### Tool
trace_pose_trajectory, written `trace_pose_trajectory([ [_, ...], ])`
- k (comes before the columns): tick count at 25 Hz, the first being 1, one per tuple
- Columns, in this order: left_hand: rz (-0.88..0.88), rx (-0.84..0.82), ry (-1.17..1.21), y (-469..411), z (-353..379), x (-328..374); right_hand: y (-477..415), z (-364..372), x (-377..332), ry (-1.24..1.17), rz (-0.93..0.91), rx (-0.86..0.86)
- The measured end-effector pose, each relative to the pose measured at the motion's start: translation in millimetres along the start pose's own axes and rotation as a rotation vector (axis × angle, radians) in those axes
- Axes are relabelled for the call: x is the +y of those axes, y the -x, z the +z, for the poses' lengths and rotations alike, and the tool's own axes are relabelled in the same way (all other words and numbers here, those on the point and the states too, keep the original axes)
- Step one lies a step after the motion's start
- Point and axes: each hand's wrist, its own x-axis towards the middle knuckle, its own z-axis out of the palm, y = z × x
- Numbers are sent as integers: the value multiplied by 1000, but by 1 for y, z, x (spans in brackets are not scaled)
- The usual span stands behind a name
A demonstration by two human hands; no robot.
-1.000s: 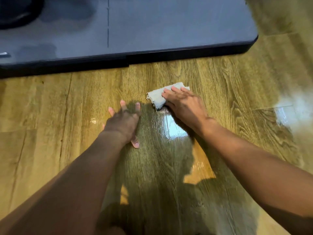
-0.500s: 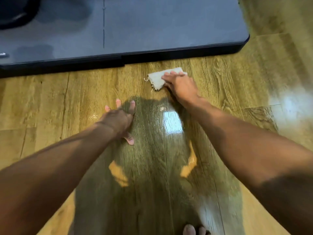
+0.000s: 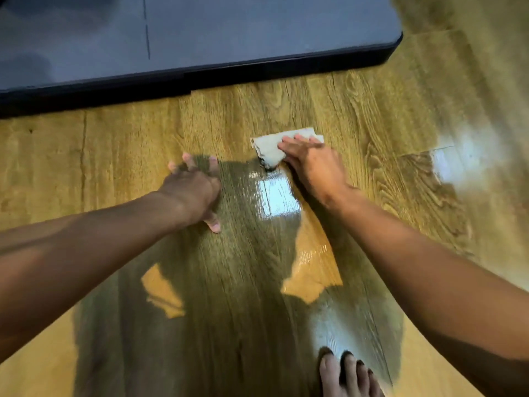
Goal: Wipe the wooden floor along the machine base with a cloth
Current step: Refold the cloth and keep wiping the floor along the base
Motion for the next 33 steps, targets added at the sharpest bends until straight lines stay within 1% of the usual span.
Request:
trace_pose_trajectory([
  [2, 7, 13, 21, 2, -2, 0, -37, 0, 3, -25, 80, -24],
  [4, -3, 19, 49, 5, -3, 1, -34, -1, -4, -9, 120, -53],
  [5, -8, 19, 60, 6, -4, 2, -10, 1, -11, -8, 99, -90],
  [8, 3, 25, 61, 4, -3, 0, 106, 10, -36, -33, -3, -53],
  [10, 8, 31, 29, 4, -3, 2, 131, 12, -27, 0, -122, -112],
  [11, 19, 34, 14, 5, -4, 2, 117, 9, -23, 17, -123, -133],
  [12, 32, 43, 6, 6, -4, 2, 95, 7, -23, 40, -71, -150],
  [14, 42, 47, 22, 8, -4, -2, 56, 1, -28, 8, 39, -111],
  [16, 47, 38, 48, 10, -2, -6, 64, 0, -39, 6, 106, -89],
  [18, 62, 28, 57, 8, -2, -4, 132, 6, -49, 112, -38, -186],
  [19, 60, 17, 67, 8, -3, -4, 174, 5, -55, 91, -108, -223],
  [20, 51, 14, 74, 8, -3, -4, 205, -3, -60, 35, -130, -265],
  [21, 43, 13, 80, 8, -4, -4, 223, -7, -55, -8, -171, -262],
  [22, 40, 11, 87, 9, -4, -4, 224, -11, -49, -48, -211, -236],
  [23, 38, 10, 97, 10, -4, -3, 209, -11, -42, -37, -220, -201],
  [26, 27, 23, 90, 15, -4, -4, 138, -7, -40, -19, 32, -128],
  [27, 22, 21, 83, 17, -4, -5, 133, 0, -41, -38, 75, -101],
  [28, 17, 20, 80, 18, -4, -5, 141, 3, -42, -47, 112, -111],
  [31, -10, 8, 75, 15, -7, 0, 230, 5, -35, -91, -32, -123],
  [33, -32, -12, 94, 12, -8, 6, 265, -7, -25, -92, -129, -163],
])
